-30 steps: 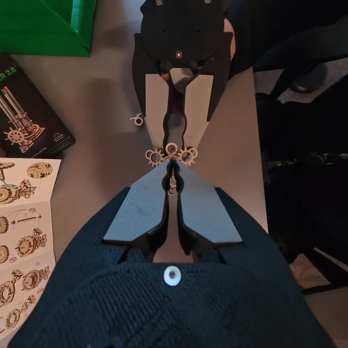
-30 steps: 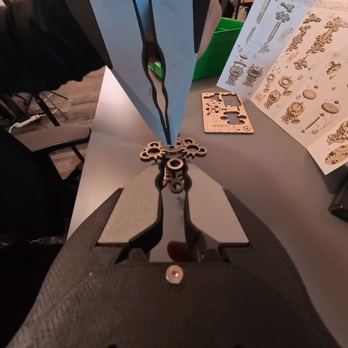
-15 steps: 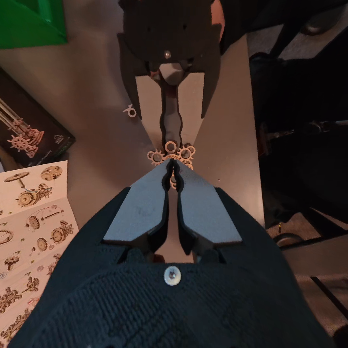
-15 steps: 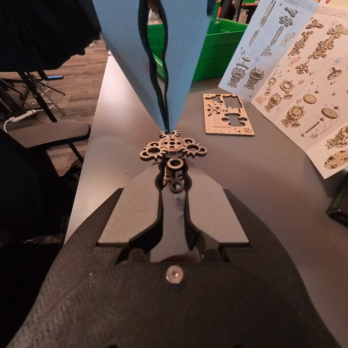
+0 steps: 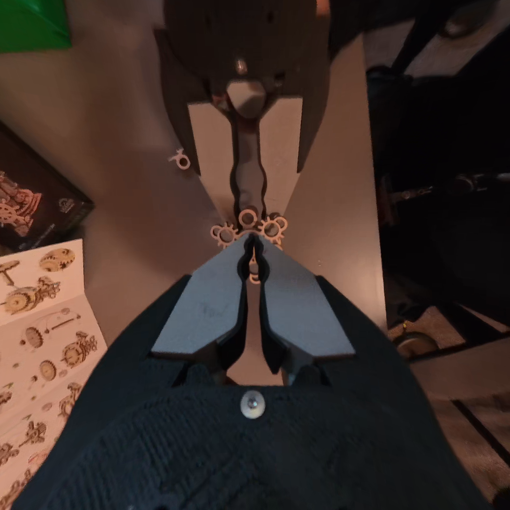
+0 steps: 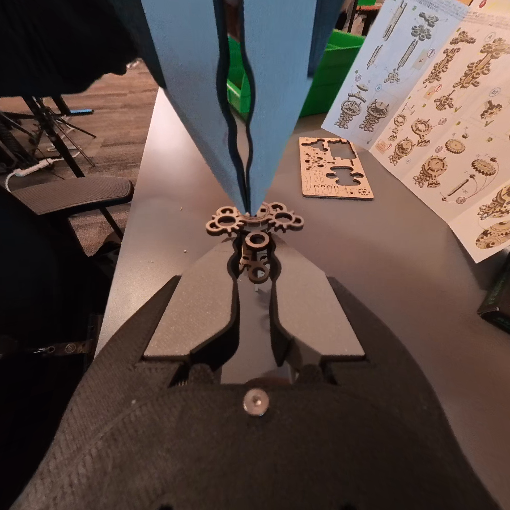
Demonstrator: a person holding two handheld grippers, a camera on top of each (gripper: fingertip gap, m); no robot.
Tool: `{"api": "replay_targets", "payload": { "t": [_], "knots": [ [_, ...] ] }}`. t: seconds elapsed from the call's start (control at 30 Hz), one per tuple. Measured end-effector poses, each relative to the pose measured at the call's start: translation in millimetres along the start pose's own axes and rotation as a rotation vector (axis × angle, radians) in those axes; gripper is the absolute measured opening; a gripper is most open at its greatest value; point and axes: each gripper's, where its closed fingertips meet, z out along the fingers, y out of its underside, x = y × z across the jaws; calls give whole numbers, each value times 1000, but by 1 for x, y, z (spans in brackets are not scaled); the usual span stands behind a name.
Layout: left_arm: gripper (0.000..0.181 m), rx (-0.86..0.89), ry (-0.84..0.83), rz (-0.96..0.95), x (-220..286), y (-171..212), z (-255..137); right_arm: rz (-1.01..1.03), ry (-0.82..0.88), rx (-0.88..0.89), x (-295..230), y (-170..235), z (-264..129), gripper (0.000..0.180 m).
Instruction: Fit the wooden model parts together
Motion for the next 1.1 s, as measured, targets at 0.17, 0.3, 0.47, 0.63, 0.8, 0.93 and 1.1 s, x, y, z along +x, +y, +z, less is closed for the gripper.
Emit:
{"api": "replay_targets", "payload": {
  "t": [0.17,0.3,0.47,0.63,0.8,0.93,1.1],
  "knots": [
    [0,-29,-37,1,-9,3,-15,-10,-4,0,-1,0,1,14],
    [0,-62,8,19,0,6,0,-8,-4,1,-1,0,0,14],
    [0,-55,-33,21,-6,3,-7,-16,-2,0,-2,0,0,14],
    [0,-84,6,13,0,11,4,-12,-3,0,-2,0,0,14],
    [0,-79,-28,21,-6,9,-3,-19,-2,0,-3,0,0,14],
    [0,-42,-15,10,-4,3,-4,-18,-3,0,-3,0,0,14],
    [0,-118,-25,30,-4,17,8,-21,-4,0,-3,0,0,14]
  ]
}}
